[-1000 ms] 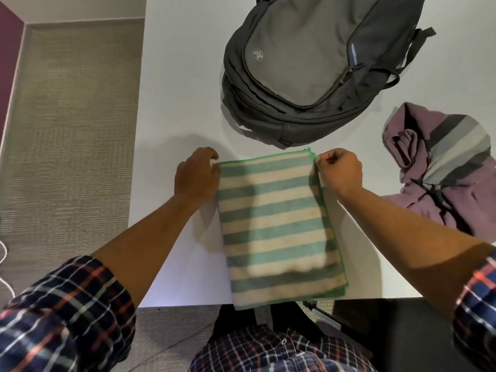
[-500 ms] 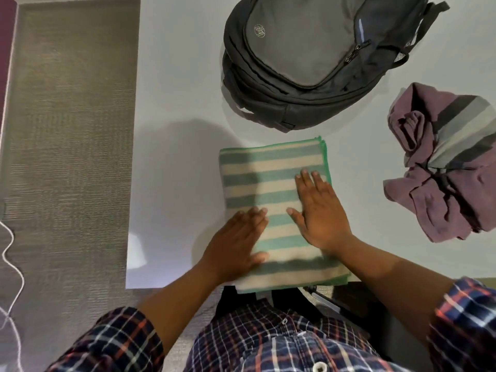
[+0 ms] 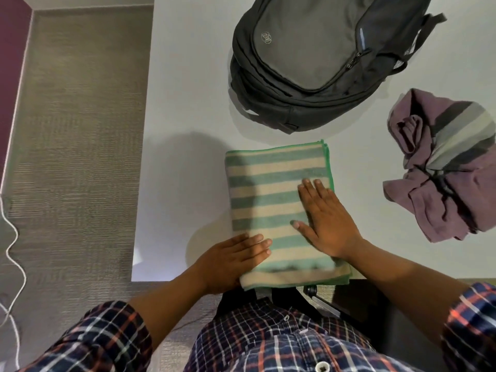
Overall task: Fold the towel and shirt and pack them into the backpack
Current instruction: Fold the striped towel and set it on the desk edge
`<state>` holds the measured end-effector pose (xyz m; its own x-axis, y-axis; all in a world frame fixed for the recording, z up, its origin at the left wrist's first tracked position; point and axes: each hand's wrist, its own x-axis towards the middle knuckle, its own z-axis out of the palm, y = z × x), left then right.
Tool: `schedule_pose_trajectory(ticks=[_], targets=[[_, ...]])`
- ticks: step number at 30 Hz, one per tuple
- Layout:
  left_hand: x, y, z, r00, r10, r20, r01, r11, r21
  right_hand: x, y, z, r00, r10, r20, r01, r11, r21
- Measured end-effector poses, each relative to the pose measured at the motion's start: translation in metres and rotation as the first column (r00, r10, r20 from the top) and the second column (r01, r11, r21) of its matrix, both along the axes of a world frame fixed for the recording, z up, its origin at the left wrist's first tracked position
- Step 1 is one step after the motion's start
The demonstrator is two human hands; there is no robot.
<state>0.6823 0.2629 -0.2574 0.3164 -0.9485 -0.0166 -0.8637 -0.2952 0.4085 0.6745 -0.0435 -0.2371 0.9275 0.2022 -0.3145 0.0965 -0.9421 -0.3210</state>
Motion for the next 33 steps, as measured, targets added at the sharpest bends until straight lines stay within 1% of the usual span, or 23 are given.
schedule_pose_trajectory(ticks=[3,5,6,7,9,12,14,15,17,19,20,22,24,25,28,31,33], targets=[[-0.006,-0.003,0.004,0.986,0.129,-0.103,-0.132,0.991,-0.019,-0.019,-0.010,0.019,0.973,0.222,-0.068,-0.214,0.971,0.109],[-0.006,-0.004,0.009,0.948,0.237,-0.213,-0.242,0.970,0.001,-0.036,-0.018,0.022,0.920,0.347,-0.184,-0.333,0.937,0.105],[-0.006,-0.005,0.012,0.918,0.287,-0.273,-0.294,0.956,0.014,-0.044,-0.023,0.020,0.899,0.380,-0.218,-0.371,0.925,0.082],[-0.006,-0.005,0.015,0.881,0.331,-0.338,-0.343,0.939,0.026,-0.053,-0.028,0.015,0.893,0.394,-0.216,-0.390,0.919,0.064],[-0.006,-0.006,0.020,0.794,0.401,-0.457,-0.428,0.902,0.047,-0.066,-0.036,0.008,0.915,0.381,-0.134,-0.376,0.925,0.063],[-0.004,-0.008,0.023,0.666,0.461,-0.587,-0.510,0.855,0.093,-0.076,-0.041,0.009,0.961,0.277,-0.015,-0.273,0.953,0.131],[-0.004,-0.008,0.024,0.563,0.480,-0.672,-0.560,0.820,0.117,-0.079,-0.036,0.019,0.990,0.140,0.003,-0.137,0.965,0.223],[-0.003,-0.007,0.026,0.510,0.498,-0.701,-0.589,0.796,0.137,-0.079,-0.034,0.023,0.998,0.060,-0.016,-0.054,0.961,0.273],[0.001,-0.007,0.033,0.423,0.555,-0.716,-0.663,0.728,0.172,-0.075,-0.033,0.037,0.985,-0.085,-0.148,0.138,0.906,0.400],[0.002,-0.006,0.039,0.346,0.600,-0.721,-0.735,0.651,0.189,-0.073,-0.035,0.043,0.950,-0.145,-0.277,0.272,0.820,0.503],[0.002,-0.006,0.040,0.316,0.613,-0.724,-0.764,0.617,0.189,-0.071,-0.035,0.047,0.932,-0.181,-0.314,0.331,0.777,0.535],[0.002,-0.004,0.040,0.269,0.613,-0.743,-0.806,0.565,0.174,-0.068,-0.034,0.052,0.895,-0.289,-0.339,0.442,0.674,0.592],[0.004,-0.006,0.041,0.217,0.614,-0.759,-0.842,0.511,0.173,-0.061,-0.030,0.057,0.857,-0.397,-0.329,0.512,0.575,0.638],[0.007,-0.008,0.043,0.186,0.617,-0.765,-0.854,0.486,0.185,-0.056,-0.028,0.057,0.843,-0.440,-0.311,0.526,0.547,0.651],[0.022,-0.018,0.051,0.083,0.628,-0.774,-0.893,0.391,0.221,-0.040,-0.021,0.059,0.800,-0.541,-0.258,0.546,0.478,0.688],[0.038,-0.030,0.057,0.017,0.622,-0.783,-0.930,0.297,0.215,-0.020,-0.015,0.058,0.751,-0.617,-0.234,0.568,0.422,0.707],[0.049,-0.036,0.056,-0.024,0.636,-0.772,-0.951,0.223,0.214,-0.007,-0.012,0.055,0.721,-0.658,-0.218,0.586,0.410,0.699]])
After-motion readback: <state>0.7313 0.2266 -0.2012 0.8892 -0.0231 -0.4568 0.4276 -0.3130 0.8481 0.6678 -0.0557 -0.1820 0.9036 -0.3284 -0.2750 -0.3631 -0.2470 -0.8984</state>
